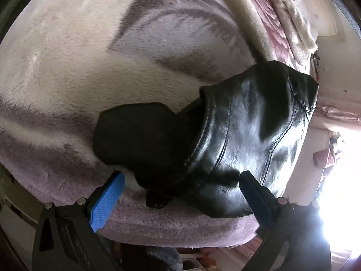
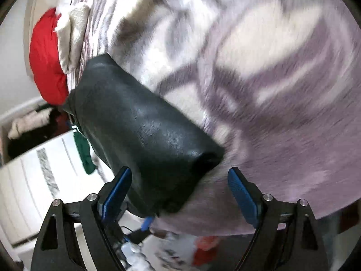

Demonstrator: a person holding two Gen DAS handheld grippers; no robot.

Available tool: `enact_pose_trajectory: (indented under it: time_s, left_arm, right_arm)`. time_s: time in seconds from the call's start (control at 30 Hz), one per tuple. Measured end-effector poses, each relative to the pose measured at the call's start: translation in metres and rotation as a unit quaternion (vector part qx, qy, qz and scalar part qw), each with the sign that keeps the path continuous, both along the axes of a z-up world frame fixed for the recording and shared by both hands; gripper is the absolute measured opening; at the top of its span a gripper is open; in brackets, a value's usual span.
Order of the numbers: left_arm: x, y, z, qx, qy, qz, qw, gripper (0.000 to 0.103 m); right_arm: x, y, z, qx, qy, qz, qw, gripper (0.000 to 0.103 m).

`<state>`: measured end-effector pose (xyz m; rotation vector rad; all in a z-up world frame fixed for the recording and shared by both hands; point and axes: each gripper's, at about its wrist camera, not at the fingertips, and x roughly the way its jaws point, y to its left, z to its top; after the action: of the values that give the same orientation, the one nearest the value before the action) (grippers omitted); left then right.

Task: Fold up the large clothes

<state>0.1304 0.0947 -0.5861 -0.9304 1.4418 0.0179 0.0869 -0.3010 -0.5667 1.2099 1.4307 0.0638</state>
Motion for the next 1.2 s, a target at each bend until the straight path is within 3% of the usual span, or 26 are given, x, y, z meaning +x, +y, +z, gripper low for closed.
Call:
enact_pose_trajectory:
  time_s: [0.1,0.17,0.33,0.47,0.57,0.67,0.77,0.83,0.9,0.93,1.07,1.2]
  left_arm:
    - [0.008,-0.006,-0.008,-0.021,-0.014,0.015,0.9996,0.102]
    - [0.010,-0.008,-0.016,-0.023,-0.014,0.026,0.9993,0.102]
    - [0.005,-0.007,-0.021,-0.023,-0.027,0.060,0.9976,0.102]
    - [-0.006,0.001,-0.018,-0.031,-0.036,0.059,0.9971,0.102]
    - [-0.007,0.005,-0.020,-0.041,-0.037,0.063,0.9965,0.102]
    - [-0.005,0.004,-0.020,-0.040,-0.040,0.059,0.9967,0.102]
    - [-0.004,0.000,-0.016,-0.043,-0.046,0.064,0.9959,0.102]
    - [0.000,-0.004,-0.014,-0.062,-0.055,0.072,0.9939,0.102]
    - [0.006,-0.012,-0.015,-0.077,-0.062,0.077,0.9921,0.102]
    - [0.008,-0.014,-0.013,-0.059,-0.061,0.080,0.9932,0.102]
    - [0.015,-0.012,-0.017,-0.053,-0.063,0.098,0.9917,0.102]
    - [0.014,-0.013,-0.003,-0.019,-0.083,0.082,0.9930,0.077]
  right_arm:
    - [0.038,-0.010,-0.001,0.013,-0.027,0.049,0.998,0.089]
    - [0.076,-0.010,-0.019,0.029,-0.037,0.097,0.994,0.089]
    - [0.143,0.022,-0.068,0.135,-0.040,0.190,0.972,0.093]
    - [0.150,0.052,-0.056,0.136,-0.034,0.253,0.957,0.091]
    - [0.132,0.071,-0.066,0.121,-0.022,0.297,0.947,0.087]
    - [0.125,0.067,-0.077,0.112,-0.023,0.272,0.956,0.087]
    - [0.122,0.064,-0.066,0.104,-0.016,0.230,0.968,0.068]
    - [0.113,0.059,-0.062,0.123,-0.006,0.192,0.974,0.062]
    - [0.101,0.056,-0.067,0.167,0.008,0.152,0.974,0.059]
    - [0.094,0.055,-0.069,0.177,0.010,0.139,0.974,0.059]
    - [0.088,0.053,-0.070,0.177,0.004,0.133,0.975,0.058]
    - [0.090,0.050,-0.063,0.170,-0.005,0.142,0.975,0.057]
